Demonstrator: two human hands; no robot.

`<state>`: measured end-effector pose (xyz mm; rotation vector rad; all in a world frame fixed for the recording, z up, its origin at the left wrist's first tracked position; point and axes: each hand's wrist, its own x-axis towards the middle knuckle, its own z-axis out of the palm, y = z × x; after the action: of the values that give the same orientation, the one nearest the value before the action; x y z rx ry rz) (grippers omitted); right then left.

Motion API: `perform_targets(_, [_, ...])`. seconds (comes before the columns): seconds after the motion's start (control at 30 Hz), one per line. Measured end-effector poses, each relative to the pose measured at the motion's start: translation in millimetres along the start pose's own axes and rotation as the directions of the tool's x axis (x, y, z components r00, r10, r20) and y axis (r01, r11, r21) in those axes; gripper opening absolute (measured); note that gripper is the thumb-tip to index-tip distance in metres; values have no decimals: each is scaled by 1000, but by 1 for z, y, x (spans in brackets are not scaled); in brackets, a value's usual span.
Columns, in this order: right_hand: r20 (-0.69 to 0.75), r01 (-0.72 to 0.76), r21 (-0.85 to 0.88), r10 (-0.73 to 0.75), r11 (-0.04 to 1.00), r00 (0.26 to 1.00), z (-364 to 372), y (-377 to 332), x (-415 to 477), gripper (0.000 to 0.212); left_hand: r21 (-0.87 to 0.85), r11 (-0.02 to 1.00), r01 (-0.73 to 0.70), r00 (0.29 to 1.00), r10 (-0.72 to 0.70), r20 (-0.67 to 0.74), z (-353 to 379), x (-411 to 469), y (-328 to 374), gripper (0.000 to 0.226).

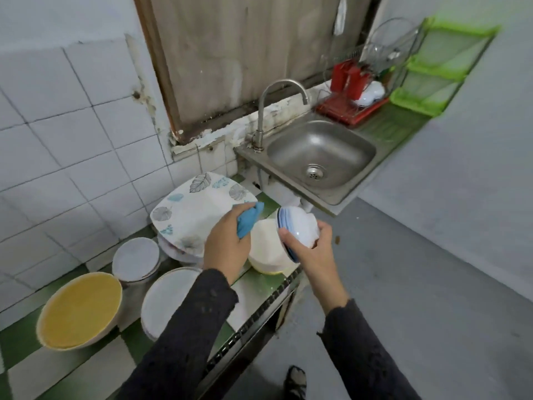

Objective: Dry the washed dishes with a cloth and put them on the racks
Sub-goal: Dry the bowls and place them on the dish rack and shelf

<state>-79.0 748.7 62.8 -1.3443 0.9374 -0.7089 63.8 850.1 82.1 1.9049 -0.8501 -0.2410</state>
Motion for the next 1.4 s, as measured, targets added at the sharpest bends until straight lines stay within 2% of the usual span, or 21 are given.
perform_targets(0.13, [-136, 58, -16, -60, 998, 989, -50, 0, 25, 89, 32, 993, -110, 989, 107, 101, 52, 20, 28, 56])
perform_targets(0.27, [-246, 116, -55, -126, 992, 961, -108, -6, 56, 92, 21, 987, -162, 975, 157, 157, 108, 40, 59, 60])
perform_targets(0.47, [-310, 170, -144, -208, 975, 928, -207, -24, 120, 73, 33, 979, -199, 964, 190, 189, 211, 82, 110, 59])
perform_targets(0.6, [-289, 216, -197, -267, 956, 919, -272, -35, 160, 68, 1, 978, -207, 958, 202, 202, 278, 107, 146, 57])
perform_targets(0.8, [-281, 247, -293, -330, 924, 901, -361, -51, 238, 77, -50, 978, -203, 963, 209, 169, 374, 153, 190, 60])
perform_targets(1.17, [-210, 308, -325, -386, 894, 898, -415, -63, 404, 81, 43, 981, -191, 971, 182, 156, 482, 270, 219, 57])
perform_targets(1.3, [-190, 306, -335, -382, 891, 904, -430, -76, 481, 77, 23, 978, -206, 974, 203, 102, 523, 331, 227, 54])
perform_targets(1.4, [-151, 313, -349, -383, 883, 911, -439, -90, 532, 77, 16, 987, -161, 982, 159, 104, 545, 376, 238, 51])
